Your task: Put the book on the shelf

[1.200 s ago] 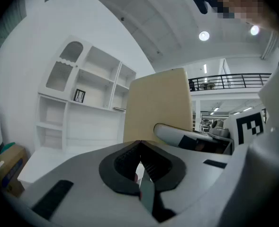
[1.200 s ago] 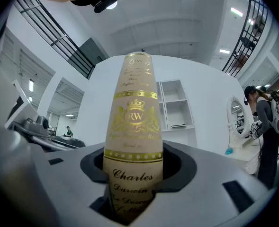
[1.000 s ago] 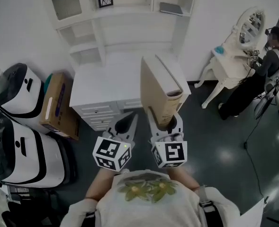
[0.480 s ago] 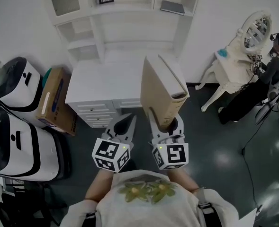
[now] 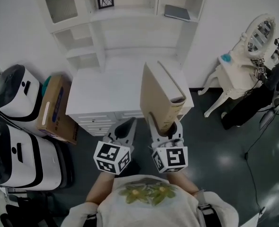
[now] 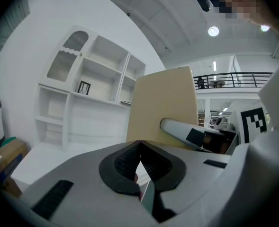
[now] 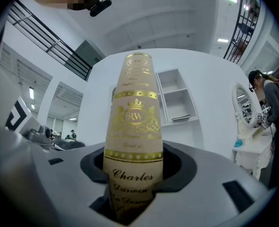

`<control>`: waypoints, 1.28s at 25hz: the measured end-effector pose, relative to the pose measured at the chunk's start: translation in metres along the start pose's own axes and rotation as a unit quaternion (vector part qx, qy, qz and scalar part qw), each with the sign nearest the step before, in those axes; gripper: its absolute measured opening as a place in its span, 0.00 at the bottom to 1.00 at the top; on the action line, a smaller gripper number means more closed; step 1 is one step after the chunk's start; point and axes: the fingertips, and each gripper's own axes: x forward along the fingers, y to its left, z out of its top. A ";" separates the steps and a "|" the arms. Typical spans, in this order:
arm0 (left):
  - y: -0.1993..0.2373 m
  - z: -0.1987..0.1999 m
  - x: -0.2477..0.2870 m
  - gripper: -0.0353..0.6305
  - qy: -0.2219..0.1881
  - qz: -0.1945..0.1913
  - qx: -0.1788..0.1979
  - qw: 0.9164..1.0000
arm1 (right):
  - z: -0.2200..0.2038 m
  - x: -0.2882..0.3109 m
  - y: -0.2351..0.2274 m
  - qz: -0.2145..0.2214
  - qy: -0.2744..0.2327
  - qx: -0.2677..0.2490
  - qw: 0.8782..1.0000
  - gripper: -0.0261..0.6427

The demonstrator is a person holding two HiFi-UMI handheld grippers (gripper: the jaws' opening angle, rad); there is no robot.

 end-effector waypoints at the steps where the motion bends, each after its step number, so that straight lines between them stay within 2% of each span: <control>1: 0.009 0.003 0.006 0.09 0.001 -0.002 0.000 1.000 | -0.002 0.010 0.000 -0.002 0.001 0.000 1.000 0.38; 12: 0.113 0.034 0.059 0.09 -0.001 -0.017 -0.004 1.000 | -0.011 0.125 0.006 -0.025 -0.002 -0.010 1.000 0.38; 22: 0.194 0.044 0.083 0.09 0.000 -0.021 -0.012 1.000 | -0.018 0.201 0.014 -0.043 -0.015 -0.018 0.999 0.38; 32: 0.218 0.040 0.112 0.09 0.006 -0.041 -0.033 0.999 | -0.021 0.235 0.009 -0.049 -0.016 -0.029 0.998 0.38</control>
